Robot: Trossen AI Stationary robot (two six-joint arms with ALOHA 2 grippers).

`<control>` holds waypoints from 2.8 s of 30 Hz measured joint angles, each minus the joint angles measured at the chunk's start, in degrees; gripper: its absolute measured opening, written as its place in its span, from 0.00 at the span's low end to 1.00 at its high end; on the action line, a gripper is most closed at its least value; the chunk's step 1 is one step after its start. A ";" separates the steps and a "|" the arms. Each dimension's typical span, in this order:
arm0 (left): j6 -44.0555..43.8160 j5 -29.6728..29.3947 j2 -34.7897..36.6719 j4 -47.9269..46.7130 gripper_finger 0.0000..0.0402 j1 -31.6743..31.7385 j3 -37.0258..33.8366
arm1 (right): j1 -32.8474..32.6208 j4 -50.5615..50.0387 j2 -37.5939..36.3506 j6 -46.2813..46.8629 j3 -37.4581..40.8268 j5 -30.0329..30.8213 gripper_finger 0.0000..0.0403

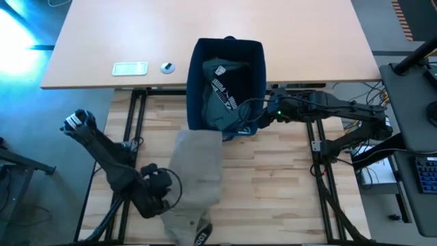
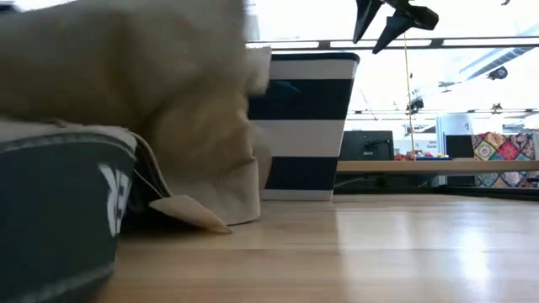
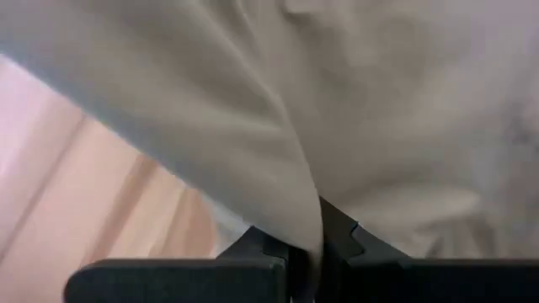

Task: Fold Laundry from Bin
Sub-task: Remove the brown short from the laundry basket, then fold the brown shorts

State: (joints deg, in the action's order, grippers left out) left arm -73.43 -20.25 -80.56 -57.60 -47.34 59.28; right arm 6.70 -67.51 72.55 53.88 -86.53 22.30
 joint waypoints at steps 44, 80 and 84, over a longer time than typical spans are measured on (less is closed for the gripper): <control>27.00 2.13 9.63 28.71 0.50 68.17 2.88 | 11.29 9.12 8.28 -2.51 2.08 3.15 0.11; 52.39 11.72 -23.41 18.83 0.25 95.03 50.79 | 37.33 34.88 28.10 -34.68 -21.37 -1.71 0.20; 55.36 11.10 -23.13 16.23 0.42 96.42 56.66 | 37.13 32.99 30.01 -38.92 -27.60 -0.12 0.37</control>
State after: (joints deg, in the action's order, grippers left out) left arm -18.07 -9.15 -103.69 -41.37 49.08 115.94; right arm 43.83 -34.52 102.56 14.96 -114.13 22.18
